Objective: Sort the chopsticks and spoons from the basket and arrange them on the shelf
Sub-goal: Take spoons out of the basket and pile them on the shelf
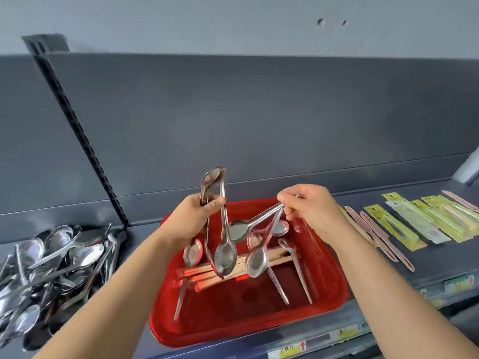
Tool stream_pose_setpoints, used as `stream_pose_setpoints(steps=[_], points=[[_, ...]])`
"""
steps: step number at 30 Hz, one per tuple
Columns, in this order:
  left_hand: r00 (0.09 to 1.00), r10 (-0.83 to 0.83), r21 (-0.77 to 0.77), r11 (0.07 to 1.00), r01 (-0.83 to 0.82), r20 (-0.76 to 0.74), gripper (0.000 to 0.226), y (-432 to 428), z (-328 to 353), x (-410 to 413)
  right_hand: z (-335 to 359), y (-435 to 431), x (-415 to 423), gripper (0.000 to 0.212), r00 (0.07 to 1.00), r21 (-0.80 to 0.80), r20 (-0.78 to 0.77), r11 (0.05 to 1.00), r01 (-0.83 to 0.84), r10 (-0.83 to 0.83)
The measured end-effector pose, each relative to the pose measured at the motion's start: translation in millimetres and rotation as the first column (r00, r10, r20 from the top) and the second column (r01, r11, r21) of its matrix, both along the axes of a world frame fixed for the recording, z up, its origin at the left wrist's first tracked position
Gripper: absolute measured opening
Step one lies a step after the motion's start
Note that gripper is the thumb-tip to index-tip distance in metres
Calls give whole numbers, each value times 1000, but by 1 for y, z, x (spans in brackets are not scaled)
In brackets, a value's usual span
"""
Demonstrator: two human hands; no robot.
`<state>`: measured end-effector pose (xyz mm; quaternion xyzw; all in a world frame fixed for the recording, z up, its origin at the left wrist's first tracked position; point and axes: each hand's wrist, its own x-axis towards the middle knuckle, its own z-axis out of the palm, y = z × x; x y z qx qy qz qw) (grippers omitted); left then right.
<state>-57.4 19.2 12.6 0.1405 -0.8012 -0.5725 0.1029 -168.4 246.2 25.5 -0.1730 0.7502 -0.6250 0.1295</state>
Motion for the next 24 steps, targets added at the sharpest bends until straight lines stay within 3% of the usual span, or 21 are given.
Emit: stream_pose_setpoints(steps=[7,12,16,19,24], points=[[965,256,172,955,-243,-58,25,-69,21,62,15,-96,13,4,990,-100,33,987,-130,134],[878,477,256,854,-454,-32,21,-137,15,123,8,-186,48,6,968,-155,116,967,-204,223],[794,604,192,774,-604,62,22,-195,-3,168,-10,-253,82,7,946,-118,180,961,-251,269],[754,639,172,734,-657,153,23,-236,-22,192,-29,-292,104,10,936,-57,217,961,-272,278],[774,575,144,770,-622,266,24,-279,-45,203,-57,-340,128,15,933,40,295,972,-230,208]])
